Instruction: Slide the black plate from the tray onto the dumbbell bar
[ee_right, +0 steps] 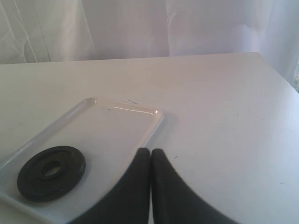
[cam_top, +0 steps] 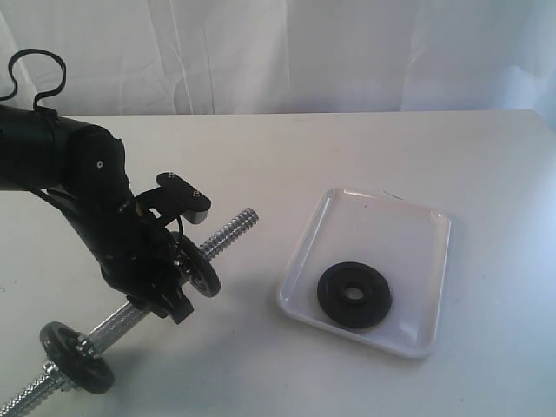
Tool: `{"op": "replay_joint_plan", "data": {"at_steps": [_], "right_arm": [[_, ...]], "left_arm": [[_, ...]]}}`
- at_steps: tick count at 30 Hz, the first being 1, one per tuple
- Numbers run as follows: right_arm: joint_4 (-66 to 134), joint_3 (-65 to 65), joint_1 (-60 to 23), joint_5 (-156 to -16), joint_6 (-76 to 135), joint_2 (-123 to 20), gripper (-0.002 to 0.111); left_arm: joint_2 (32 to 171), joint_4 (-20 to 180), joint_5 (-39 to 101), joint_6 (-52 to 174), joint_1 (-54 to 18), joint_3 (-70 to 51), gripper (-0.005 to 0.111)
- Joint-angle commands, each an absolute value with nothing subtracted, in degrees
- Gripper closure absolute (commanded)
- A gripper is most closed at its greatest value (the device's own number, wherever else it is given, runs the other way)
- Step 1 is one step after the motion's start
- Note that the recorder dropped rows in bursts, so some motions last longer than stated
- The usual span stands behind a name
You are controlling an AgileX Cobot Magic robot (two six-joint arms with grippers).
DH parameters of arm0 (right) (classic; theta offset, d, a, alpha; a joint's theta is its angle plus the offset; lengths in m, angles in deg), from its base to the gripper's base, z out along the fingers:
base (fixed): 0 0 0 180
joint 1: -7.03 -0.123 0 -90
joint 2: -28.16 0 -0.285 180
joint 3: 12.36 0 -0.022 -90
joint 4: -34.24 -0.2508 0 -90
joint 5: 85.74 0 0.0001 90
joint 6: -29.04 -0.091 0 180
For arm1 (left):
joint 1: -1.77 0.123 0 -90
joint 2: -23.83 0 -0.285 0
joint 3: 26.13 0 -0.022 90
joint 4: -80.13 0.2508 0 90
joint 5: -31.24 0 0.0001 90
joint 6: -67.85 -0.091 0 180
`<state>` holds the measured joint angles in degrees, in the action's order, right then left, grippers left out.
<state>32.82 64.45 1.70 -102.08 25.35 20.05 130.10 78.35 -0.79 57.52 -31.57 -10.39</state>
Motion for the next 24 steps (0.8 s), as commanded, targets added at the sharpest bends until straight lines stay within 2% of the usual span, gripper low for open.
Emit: {"op": "replay_joint_plan", "data": {"at_steps": [1, 11, 20, 24], "right_arm": [[32.7, 64.9, 1.5, -101.4, 25.3, 20.4, 0.108], [32.7, 64.9, 1.5, -99.9, 25.3, 20.4, 0.108], [32.7, 64.9, 1.5, -91.6, 25.3, 20.4, 0.108], [32.6, 64.9, 1.5, -82.1, 23.2, 20.4, 0.108]], "left_arm": [[127.5, 77.6, -1.4, 57.6, -31.5, -11.2, 0.107], [127.5, 77.6, -1.5, 57.6, -31.5, -11.2, 0.107], [127.5, 77.6, -1.5, 57.6, -31.5, -11.2, 0.107], [127.3, 77.6, -2.3, 57.6, -31.7, -11.2, 0.107]]}}
